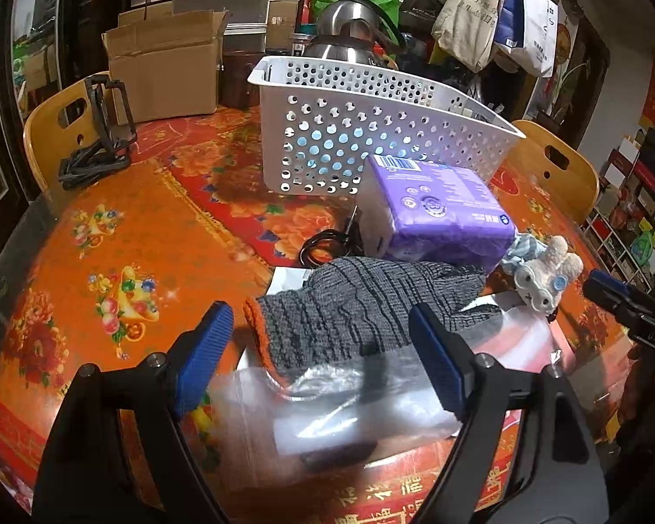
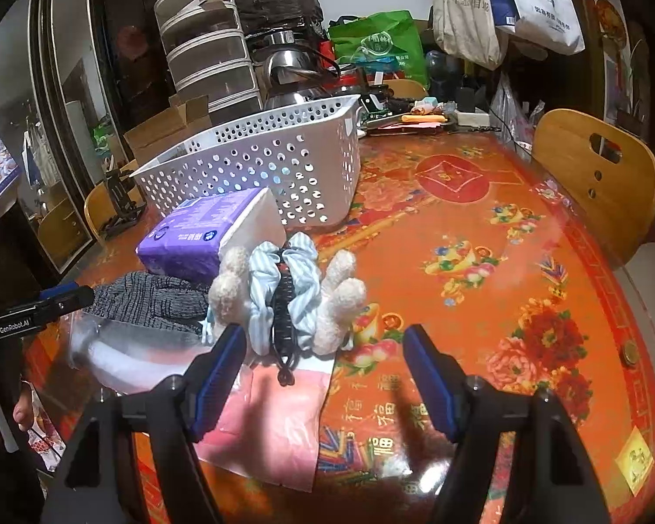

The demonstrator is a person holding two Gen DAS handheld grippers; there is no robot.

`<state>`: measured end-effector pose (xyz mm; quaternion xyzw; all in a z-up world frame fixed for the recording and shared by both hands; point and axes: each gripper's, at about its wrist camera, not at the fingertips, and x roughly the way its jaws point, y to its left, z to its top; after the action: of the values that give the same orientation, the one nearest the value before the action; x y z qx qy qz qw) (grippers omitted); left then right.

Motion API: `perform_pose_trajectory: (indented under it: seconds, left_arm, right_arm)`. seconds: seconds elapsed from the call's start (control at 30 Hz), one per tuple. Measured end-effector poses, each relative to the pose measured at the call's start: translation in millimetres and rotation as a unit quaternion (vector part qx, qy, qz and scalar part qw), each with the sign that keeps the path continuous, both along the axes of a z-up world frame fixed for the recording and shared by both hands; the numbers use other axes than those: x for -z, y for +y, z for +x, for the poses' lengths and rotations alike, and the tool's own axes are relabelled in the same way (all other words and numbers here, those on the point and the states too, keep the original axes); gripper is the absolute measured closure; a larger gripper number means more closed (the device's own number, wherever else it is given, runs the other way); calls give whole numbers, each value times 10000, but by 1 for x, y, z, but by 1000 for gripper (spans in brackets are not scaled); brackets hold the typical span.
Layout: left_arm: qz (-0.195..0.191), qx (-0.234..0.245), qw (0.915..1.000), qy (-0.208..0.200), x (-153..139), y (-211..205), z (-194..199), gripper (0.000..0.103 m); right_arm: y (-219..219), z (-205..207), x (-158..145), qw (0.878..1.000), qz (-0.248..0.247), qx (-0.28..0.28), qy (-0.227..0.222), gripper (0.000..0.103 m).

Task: Organize soft objects
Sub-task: 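Return the left gripper to the table and close on the purple tissue pack, then carry the purple pack with the left gripper and release it into the basket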

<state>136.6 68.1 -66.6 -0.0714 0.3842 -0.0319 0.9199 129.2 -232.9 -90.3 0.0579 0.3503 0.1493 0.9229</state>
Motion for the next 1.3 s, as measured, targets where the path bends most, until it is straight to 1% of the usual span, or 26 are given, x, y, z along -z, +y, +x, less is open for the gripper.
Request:
perform_pose_trajectory:
  seconds: [0.13, 0.2, 0.3, 0.37, 0.43, 0.5, 0.53, 0.6, 0.67, 0.7, 0.77, 0.83, 0.97, 1.07, 1.13, 1.3]
  left_arm:
    - [-11, 125, 9999, -59, -5, -6, 12, 22]
    - [22, 263, 9996, -67, -9, -13, 23, 22]
    - [42, 441, 9990, -48, -11, -24, 41, 22]
    - [70, 530, 9986, -25, -9, -31, 51, 22]
    - [111, 619, 9980, 20, -5, -36, 61, 22]
    - [115, 712, 9974, 59, -1, -40, 70, 23]
    - [129, 738, 9972, 74, 1, -41, 72, 25]
    - [141, 790, 9968, 65, 4, -41, 75, 29]
    - [107, 868, 9961, 74, 6, -41, 78, 30]
    - [55, 924, 9957, 90, 8, -40, 80, 31]
    - [-1, 1016, 9948, 96, 9, -41, 82, 33]
    - [6, 1114, 9938, 68, 9, -45, 84, 35]
    - [-58, 1297, 9915, 45, 10, -52, 86, 46]
    - [-51, 1394, 9902, 34, 9, -59, 87, 53]
    - [8, 1408, 9900, 20, 9, -62, 87, 53]
    - [183, 1340, 9908, -49, 11, -68, 81, 56]
  right_arm:
    - [4, 3, -11, 9999, 65, -59, -129, 29]
    - [10, 5, -19, 9996, 103, -150, -209, 29]
    - [29, 11, -35, 9986, 30, -370, -378, 29]
    - [48, 19, -39, 9975, -86, -589, -387, 29]
    - [67, 29, -37, 9959, -194, -825, -323, 32]
    - [83, 38, -31, 9943, -331, -986, -219, 41]
    - [90, 44, -27, 9934, -402, -1063, -152, 43]
    - [98, 51, -22, 9924, -461, -1140, -84, 46]
    - [103, 58, -16, 9912, -506, -1225, -21, 49]
    - [105, 61, -13, 9908, -514, -1250, 20, 53]
    - [106, 68, -7, 9903, -491, -1291, 117, 58]
    - [107, 73, -2, 9901, -506, -1297, 155, 58]
    - [108, 75, -2, 9892, -580, -1344, 108, 58]
    - [112, 77, -2, 9867, -768, -1428, 79, 58]
    - [112, 79, -1, 9849, -868, -1494, 67, 58]
    - [112, 80, -1, 9843, -872, -1535, 51, 60]
